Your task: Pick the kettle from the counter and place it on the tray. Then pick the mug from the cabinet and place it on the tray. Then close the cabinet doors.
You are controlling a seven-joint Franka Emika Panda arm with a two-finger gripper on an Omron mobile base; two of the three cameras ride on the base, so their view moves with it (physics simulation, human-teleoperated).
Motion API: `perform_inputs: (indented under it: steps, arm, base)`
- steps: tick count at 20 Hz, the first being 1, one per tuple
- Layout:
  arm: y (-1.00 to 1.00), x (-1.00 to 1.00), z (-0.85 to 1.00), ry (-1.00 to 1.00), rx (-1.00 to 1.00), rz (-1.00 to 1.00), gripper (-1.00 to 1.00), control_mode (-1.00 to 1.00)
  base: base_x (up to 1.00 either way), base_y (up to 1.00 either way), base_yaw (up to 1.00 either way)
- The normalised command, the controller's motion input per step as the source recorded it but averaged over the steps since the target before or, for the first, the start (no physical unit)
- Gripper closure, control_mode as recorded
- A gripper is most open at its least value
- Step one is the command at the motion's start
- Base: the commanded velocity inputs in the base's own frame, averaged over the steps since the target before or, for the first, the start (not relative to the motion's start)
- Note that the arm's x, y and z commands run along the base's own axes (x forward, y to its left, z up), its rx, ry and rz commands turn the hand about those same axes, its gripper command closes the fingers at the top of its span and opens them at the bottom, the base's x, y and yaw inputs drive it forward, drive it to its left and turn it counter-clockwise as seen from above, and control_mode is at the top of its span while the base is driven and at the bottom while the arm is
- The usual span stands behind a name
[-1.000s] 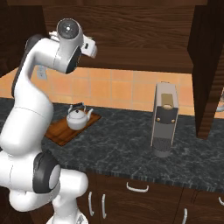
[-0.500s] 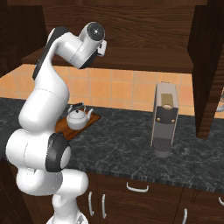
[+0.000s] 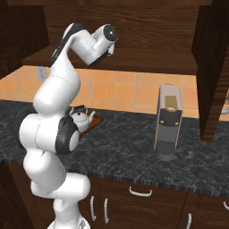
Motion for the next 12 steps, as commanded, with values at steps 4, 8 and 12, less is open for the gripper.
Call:
perform_inputs:
  steps: [4,8,12]
  arm:
    - [0.22,0.42,0.0,0.0,-0.08,0.0,-1.0,-1.0]
    - [0.08,0.42,-0.01,0.0,-0.09,0.0,-1.0,-1.0]
    - [0.01,0.36,-0.07,0.0,-0.04,0.0,-1.0,-1.0]
  base:
    - [0.0,0.0,0.0]
    - [0.0,0.0,0.0]
    - [0.0,0.0,0.0]
